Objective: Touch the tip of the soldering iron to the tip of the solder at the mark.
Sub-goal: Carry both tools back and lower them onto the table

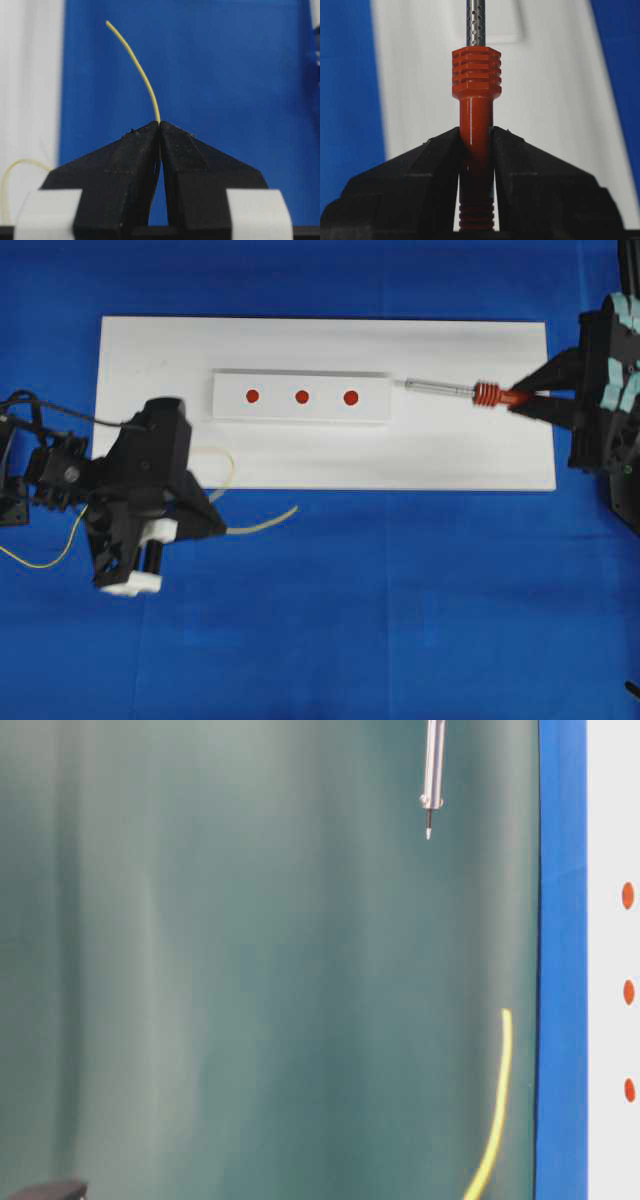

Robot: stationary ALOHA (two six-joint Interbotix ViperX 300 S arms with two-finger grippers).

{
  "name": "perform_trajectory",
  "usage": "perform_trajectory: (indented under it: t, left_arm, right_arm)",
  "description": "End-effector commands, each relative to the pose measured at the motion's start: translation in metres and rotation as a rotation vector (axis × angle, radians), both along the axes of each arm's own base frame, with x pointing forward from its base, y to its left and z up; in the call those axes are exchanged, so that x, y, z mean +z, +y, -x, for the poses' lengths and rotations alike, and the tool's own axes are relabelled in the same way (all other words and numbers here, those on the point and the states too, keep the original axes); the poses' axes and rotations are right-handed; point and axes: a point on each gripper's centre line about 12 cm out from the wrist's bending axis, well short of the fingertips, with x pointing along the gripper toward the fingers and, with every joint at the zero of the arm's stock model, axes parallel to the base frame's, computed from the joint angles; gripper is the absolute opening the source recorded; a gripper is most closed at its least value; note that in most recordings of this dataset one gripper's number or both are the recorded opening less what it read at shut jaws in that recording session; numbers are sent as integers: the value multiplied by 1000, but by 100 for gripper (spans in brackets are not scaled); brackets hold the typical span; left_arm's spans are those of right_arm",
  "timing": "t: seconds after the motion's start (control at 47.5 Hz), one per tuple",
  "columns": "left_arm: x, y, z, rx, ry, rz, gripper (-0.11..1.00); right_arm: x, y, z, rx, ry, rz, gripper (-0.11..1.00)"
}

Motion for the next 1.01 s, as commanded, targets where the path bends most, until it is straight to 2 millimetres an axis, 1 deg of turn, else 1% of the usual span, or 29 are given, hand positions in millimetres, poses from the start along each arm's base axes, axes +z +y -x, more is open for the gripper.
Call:
perform_trajectory:
  t: [0.0,0.231,0.379,0.442,0.526,0.547,0.652,0.715,0.862,0.989]
  left_arm:
    - [11,-10,2,-28,-38,17,1]
    - [4,-39,8,-98,-20,38,1]
    - [-10,-56,9,-128,2,56,1]
    - [-21,-64,9,-141,10,67,1]
    - [-39,-70,9,-141,18,84,1]
    - [-46,-72,9,-141,21,91,1]
    - [-70,-75,9,-128,35,114,1]
    - [-83,-76,8,-121,44,124,1]
    - [-108,-77,7,-112,69,125,1]
    - [-123,-78,4,-110,97,112,1]
  right_arm:
    - [5,13,-5,46,-22,-27,6]
    - [0,51,-9,163,-17,-112,6]
    - [-10,77,-15,240,6,-158,6]
    - [-15,86,-18,262,20,-173,6]
    - [-27,97,-24,282,56,-187,6]
    - [-30,99,-25,283,66,-188,6]
    - [-47,109,-34,295,100,-195,6]
    - [-61,117,-39,304,125,-196,6]
    - [-84,131,-51,323,147,-198,6]
    - [-97,139,-60,334,159,-194,6]
